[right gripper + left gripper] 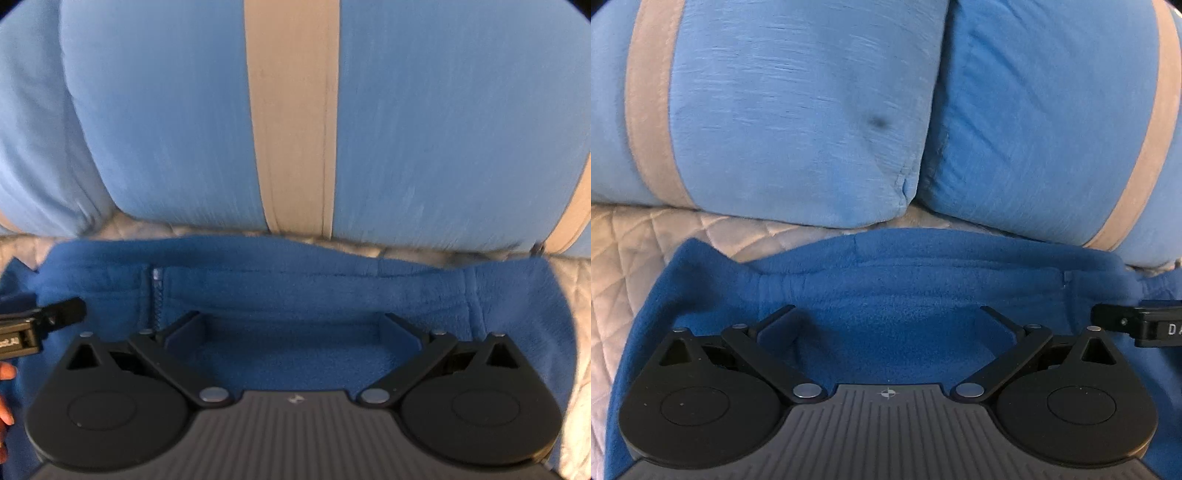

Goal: Fold clothes
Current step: 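Lay the hem down, open both grippers and press the fold flat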

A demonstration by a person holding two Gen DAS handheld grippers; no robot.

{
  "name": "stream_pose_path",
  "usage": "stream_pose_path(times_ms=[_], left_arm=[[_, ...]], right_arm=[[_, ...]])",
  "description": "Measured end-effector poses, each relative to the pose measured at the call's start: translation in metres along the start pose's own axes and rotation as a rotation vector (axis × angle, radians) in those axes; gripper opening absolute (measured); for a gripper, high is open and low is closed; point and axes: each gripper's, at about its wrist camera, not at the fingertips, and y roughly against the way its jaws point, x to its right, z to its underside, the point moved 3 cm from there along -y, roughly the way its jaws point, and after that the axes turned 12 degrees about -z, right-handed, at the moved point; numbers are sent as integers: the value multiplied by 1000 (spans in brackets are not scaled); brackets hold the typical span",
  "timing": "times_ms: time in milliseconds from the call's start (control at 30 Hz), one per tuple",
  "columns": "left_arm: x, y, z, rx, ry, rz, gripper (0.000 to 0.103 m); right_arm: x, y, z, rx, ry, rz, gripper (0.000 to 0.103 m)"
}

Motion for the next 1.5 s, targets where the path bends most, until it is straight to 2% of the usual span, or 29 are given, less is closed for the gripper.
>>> stream_pose_path(times_ms=[167,533,667,867,967,1100,1233,1400,1500], left_arm=[[5,-3,9,68,-8,-40,103],[7,0,12,87,-6,-37,103],[11,12,15,105,-31,-61,103],[1,40,8,61,-45,-41,103],[-10,56,4,56,-58,-93,103],[-33,53,7,1,2,-153,103],[-45,27,23,-93,101,-83,103],[-49,16,27,-75,98,-41,103],[-45,13,30,-48,80,-54,103]], right_arm=[[-11,-10,15,66,57,35,102],[-20,-13,17,117,83,56,101],[-16,-9,19,132,79,45,101],[-10,13,12,102,52,-4,103],[-3,43,10,140,42,12,103],[14,66,8,111,1,69,103],[31,58,15,39,-40,68,102],[39,42,25,-2,-8,68,102],[39,36,31,27,12,82,102]])
